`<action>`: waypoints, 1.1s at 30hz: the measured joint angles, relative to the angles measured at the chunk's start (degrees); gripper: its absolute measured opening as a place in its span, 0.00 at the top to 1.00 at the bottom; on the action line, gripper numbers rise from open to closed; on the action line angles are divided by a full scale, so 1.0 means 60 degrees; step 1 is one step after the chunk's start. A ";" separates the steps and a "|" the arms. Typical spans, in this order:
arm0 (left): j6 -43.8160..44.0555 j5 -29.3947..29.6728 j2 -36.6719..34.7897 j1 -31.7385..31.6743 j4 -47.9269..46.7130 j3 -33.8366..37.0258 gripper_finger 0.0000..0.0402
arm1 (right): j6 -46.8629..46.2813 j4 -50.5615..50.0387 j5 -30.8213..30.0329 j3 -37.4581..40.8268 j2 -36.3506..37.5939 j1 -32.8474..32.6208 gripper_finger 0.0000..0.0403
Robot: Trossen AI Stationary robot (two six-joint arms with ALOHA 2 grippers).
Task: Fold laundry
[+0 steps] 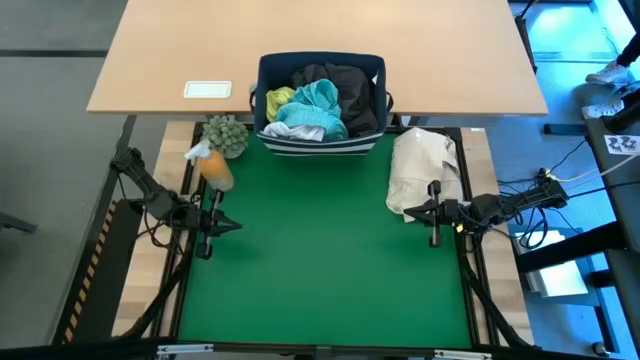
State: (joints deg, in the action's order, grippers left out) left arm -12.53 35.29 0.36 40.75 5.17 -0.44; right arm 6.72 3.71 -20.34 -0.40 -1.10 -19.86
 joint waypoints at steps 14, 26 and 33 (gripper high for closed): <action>0.0000 0.0000 0.0000 0.0000 0.0000 0.0002 1.00 | 0.0000 0.0001 0.0001 -0.0002 0.0000 0.0000 0.99; -0.0001 0.0019 0.0000 0.0000 0.0210 -0.0001 1.00 | 0.0001 0.0002 0.0001 0.0000 0.0002 0.0000 0.99; -0.0040 0.2096 0.0000 -0.0004 0.1331 -0.0001 1.00 | -0.0036 0.0071 0.0004 0.0003 0.0000 0.0000 0.99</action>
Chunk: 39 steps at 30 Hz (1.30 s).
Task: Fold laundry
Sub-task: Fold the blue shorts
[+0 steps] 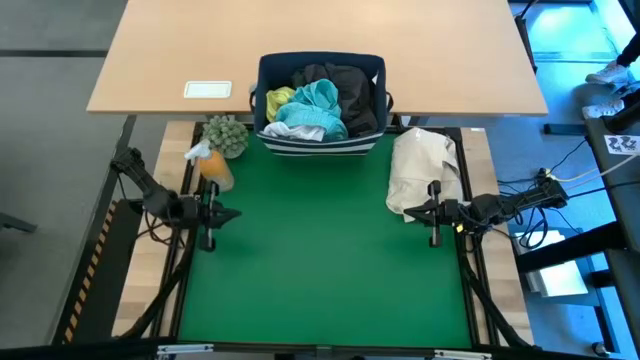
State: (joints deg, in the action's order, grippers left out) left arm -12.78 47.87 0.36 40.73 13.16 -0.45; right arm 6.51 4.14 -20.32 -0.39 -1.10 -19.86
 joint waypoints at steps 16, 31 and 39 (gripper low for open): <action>-0.1001 -0.0953 0.0000 -0.1108 0.1682 -0.0733 1.00 | 0.0036 0.1544 -0.1821 0.0001 0.0000 0.0000 0.99; -0.1407 -0.2004 0.2218 -0.3168 0.2273 -0.2211 1.00 | 0.0036 0.1568 -0.2116 0.0001 0.0000 0.0000 0.99; -0.1221 -0.2018 0.4799 -0.4925 0.1635 -0.3835 1.00 | -0.0199 0.1619 -0.2116 0.0001 0.0000 0.0000 0.99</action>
State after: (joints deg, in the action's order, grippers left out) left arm -20.10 35.76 29.16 11.18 22.97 -23.46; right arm 5.31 13.85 -33.01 -0.38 -1.10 -19.86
